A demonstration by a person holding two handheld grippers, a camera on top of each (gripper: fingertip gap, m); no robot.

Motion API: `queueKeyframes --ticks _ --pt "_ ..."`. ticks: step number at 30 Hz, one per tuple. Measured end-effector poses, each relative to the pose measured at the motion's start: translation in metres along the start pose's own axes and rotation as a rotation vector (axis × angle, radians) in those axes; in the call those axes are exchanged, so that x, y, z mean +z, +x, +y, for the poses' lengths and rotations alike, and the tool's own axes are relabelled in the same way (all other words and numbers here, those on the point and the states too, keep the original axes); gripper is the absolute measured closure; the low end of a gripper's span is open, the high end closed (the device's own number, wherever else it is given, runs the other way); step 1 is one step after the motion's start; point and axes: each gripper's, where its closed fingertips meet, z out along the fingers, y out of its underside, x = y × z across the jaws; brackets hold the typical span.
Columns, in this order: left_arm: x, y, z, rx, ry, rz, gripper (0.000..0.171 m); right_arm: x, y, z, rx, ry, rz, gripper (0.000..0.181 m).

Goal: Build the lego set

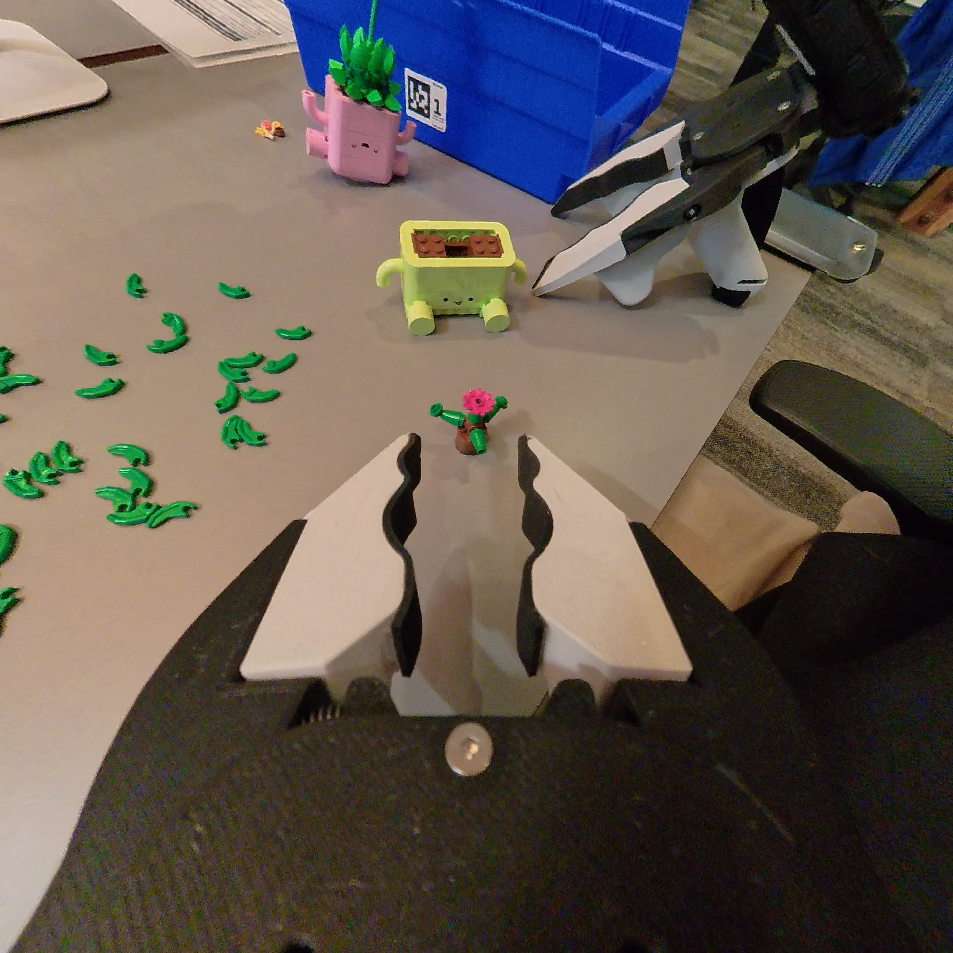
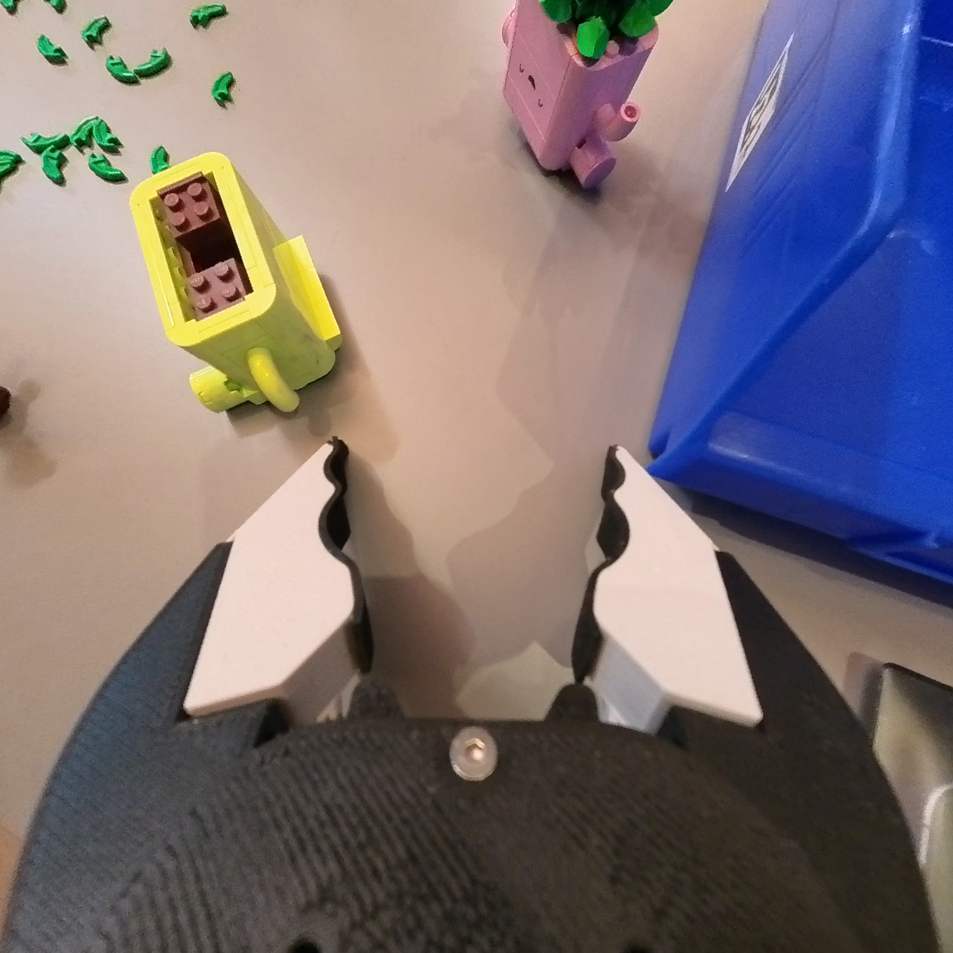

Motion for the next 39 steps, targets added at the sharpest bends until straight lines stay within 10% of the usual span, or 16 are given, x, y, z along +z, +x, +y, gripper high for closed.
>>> queueKeyframes --ticks 26,39 --pt "-0.010 -0.012 -0.002 -0.059 0.022 0.007 0.138 -0.001 0.000 0.000 -0.001 0.000 -0.002 0.081" --pt "-0.120 -0.197 0.006 -0.246 0.147 -0.509 0.144 -0.042 -0.062 -0.059 -0.243 0.455 0.050 0.154"
